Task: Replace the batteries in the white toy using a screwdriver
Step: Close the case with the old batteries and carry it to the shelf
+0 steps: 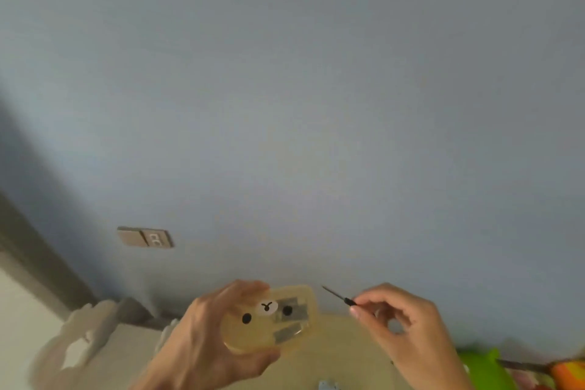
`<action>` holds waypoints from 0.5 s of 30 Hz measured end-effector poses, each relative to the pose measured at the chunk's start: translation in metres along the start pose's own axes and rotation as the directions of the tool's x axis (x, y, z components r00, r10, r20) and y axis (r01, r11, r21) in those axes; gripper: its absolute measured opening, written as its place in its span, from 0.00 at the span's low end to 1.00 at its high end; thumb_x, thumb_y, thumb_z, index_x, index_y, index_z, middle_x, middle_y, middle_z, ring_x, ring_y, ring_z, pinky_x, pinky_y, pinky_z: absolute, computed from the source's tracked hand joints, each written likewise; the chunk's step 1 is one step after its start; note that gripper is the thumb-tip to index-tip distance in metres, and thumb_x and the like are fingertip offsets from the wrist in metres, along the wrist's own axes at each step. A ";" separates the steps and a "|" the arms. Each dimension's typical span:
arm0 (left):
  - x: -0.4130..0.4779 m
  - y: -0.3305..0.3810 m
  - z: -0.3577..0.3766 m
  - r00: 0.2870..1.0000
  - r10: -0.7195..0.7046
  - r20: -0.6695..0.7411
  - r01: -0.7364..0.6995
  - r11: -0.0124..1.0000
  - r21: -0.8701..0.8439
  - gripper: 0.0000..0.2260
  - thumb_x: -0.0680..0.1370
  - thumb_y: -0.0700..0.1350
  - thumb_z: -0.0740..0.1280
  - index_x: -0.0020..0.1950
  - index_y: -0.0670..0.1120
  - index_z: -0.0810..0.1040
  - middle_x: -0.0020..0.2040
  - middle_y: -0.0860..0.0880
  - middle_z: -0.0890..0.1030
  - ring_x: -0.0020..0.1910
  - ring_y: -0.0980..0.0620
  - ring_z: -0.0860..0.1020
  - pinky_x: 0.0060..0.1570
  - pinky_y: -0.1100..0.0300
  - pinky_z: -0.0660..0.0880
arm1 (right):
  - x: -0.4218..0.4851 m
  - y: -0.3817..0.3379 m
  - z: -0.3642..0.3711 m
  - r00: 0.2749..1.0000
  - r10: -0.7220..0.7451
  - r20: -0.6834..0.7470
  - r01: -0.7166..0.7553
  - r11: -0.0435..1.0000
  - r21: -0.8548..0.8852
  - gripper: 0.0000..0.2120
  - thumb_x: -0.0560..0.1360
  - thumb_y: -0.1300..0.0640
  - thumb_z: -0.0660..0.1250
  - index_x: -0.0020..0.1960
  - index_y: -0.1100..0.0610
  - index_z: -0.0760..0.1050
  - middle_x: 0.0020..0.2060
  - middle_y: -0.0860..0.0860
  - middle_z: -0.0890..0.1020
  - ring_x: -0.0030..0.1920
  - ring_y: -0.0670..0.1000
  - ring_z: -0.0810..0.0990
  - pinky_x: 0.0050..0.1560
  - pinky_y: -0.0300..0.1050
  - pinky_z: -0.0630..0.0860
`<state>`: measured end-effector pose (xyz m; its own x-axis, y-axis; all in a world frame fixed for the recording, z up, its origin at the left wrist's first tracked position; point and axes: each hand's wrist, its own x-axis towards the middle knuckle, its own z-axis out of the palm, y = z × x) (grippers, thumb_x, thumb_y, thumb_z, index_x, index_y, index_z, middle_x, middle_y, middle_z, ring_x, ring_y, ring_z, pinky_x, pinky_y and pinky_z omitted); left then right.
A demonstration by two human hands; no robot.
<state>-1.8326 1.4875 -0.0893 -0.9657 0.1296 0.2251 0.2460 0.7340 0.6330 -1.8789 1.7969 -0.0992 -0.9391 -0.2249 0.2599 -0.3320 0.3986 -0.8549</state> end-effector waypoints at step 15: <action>-0.190 0.048 -0.209 0.836 -0.265 -0.480 0.353 0.930 0.101 0.33 0.62 0.66 0.80 0.64 0.58 0.81 0.52 0.62 0.85 0.50 0.59 0.83 0.47 0.67 0.77 | 0.021 -0.231 0.125 0.846 -0.410 0.341 0.327 0.904 0.277 0.11 0.75 0.61 0.79 0.43 0.45 0.86 0.39 0.39 0.88 0.40 0.43 0.85 0.43 0.32 0.79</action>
<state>-1.6196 1.3590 0.0528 -0.8329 -0.4063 0.3756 -0.1207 0.7959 0.5933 -1.8106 1.5889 0.0479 -0.6278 -0.6572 0.4172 -0.5824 0.0409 -0.8119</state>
